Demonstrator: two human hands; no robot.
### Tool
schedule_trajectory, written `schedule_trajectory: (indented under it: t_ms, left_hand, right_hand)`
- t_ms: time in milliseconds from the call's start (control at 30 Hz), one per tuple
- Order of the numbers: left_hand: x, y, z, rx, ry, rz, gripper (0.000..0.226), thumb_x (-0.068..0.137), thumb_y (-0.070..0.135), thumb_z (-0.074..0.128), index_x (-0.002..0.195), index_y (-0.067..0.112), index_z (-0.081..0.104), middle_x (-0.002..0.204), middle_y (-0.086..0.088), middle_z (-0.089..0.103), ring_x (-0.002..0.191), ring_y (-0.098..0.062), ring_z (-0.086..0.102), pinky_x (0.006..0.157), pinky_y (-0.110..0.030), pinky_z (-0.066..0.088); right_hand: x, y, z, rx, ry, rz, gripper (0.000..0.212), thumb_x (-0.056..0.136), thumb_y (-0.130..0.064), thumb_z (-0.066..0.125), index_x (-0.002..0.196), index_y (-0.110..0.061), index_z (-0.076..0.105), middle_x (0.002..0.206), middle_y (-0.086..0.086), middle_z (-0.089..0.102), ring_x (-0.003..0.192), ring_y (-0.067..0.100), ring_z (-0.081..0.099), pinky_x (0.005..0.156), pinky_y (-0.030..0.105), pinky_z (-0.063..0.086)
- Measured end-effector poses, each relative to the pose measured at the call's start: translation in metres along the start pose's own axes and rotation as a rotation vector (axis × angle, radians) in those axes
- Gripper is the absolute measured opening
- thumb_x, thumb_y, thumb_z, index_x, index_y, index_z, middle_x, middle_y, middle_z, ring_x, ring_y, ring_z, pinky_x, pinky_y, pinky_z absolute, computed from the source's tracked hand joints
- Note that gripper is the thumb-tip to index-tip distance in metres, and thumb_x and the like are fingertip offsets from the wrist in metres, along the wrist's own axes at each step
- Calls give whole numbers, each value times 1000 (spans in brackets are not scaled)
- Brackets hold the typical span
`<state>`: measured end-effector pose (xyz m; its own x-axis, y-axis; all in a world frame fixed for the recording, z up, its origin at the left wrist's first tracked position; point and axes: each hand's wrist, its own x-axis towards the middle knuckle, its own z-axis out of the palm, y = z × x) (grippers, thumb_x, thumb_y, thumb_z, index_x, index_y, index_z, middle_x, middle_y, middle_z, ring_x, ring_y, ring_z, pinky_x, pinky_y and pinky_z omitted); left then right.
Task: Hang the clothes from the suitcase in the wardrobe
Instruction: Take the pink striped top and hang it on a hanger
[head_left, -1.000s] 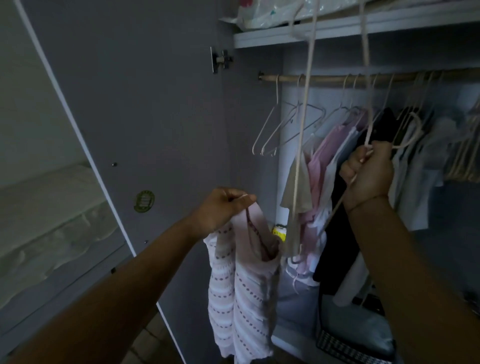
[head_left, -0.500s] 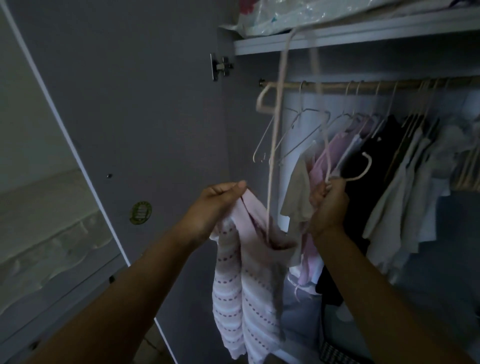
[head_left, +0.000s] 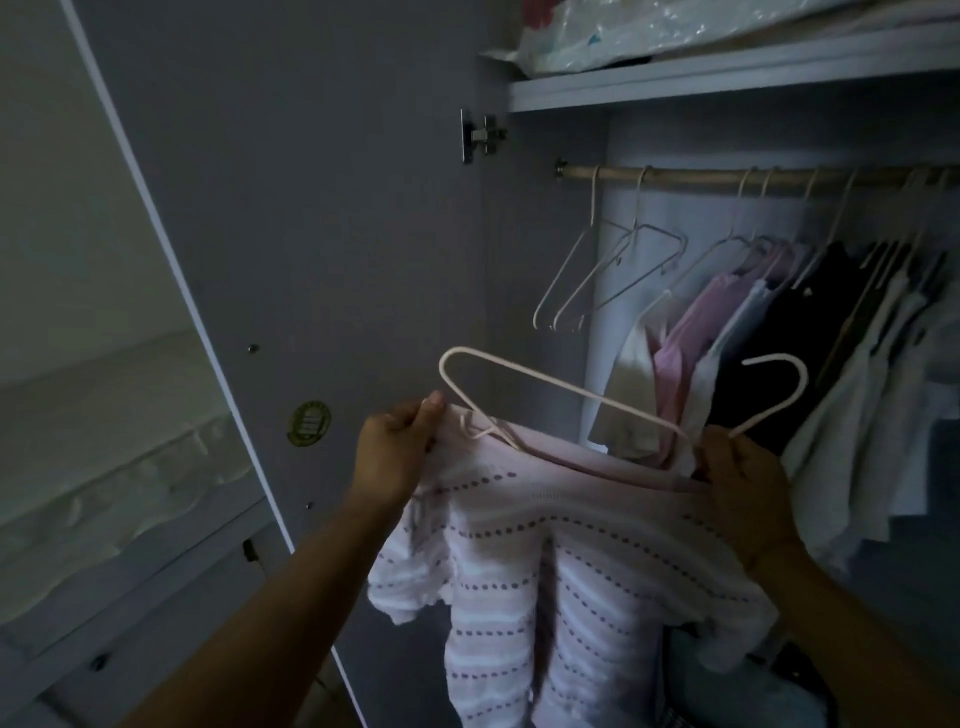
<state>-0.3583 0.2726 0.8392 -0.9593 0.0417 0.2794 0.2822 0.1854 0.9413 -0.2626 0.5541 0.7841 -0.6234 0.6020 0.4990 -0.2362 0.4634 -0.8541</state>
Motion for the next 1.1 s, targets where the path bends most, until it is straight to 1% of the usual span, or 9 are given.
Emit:
schedule_trajectory:
  t_ms: [100,200,367,600,700,800,900,1000,1100]
  left_hand:
    - [2,-1,2,-49,16,-57,46,93,30,57,54,6,55,46,4,47,46,-4,43,46,-17,37]
    - [3,0,5,-60,-35,-24,51,93,31,58,65,-12,52,60,-10,46,58,-17,44,56,-28,37]
    - [0,4,15,-110,-97,-33,42,92,30,59,66,-2,54,65,-10,43,61,-18,41,59,-31,37]
    - [0,12,28,-207,-45,-147,39,91,34,59,80,-1,71,68,-10,58,64,-17,52,60,-26,45]
    - [2,10,27,-258,-4,-144,42,92,33,57,86,-8,66,76,-14,55,72,-22,51,62,-25,45]
    - [4,11,26,-262,28,-72,37,93,31,57,74,-1,58,73,-11,46,67,-21,42,55,-21,41]
    - [8,14,31,-86,-50,98,50,93,31,57,68,-13,54,64,-11,44,59,-14,42,52,-19,38]
    - [1,22,54,133,-275,206,33,93,27,58,74,4,74,68,0,68,62,1,57,62,-17,43]
    - [-3,15,74,221,-391,225,33,93,31,58,71,11,74,73,-15,70,68,-18,64,67,-31,46]
  right_hand:
    - [-1,-2,-8,-22,-15,2,51,89,-37,43,63,6,50,63,10,46,51,7,39,49,9,32]
    - [1,-2,-17,-60,10,61,38,96,-25,49,63,-7,48,64,8,45,58,13,39,47,10,31]
    - [4,1,-30,-96,18,106,37,99,-17,41,78,6,59,72,13,51,66,21,43,50,7,34]
    - [3,0,-40,-162,-61,-56,68,81,-53,39,58,10,50,52,15,47,48,14,40,45,10,31]
    - [11,-1,-44,-201,-85,-123,69,76,-71,33,51,-7,46,47,10,45,51,11,45,45,15,32]
    - [18,1,-46,-327,-176,-190,47,78,-61,30,52,-23,41,48,-2,45,51,11,47,52,23,30]
    - [29,-10,-34,-519,-286,-298,46,83,-52,29,59,-18,48,57,15,58,61,32,56,62,29,32]
    - [37,-42,-7,-638,-430,-449,34,93,-34,45,62,-20,48,60,15,60,60,31,57,57,33,34]
    - [40,-67,16,-542,-567,-444,35,94,-33,47,61,-22,44,65,9,63,62,21,56,62,35,41]
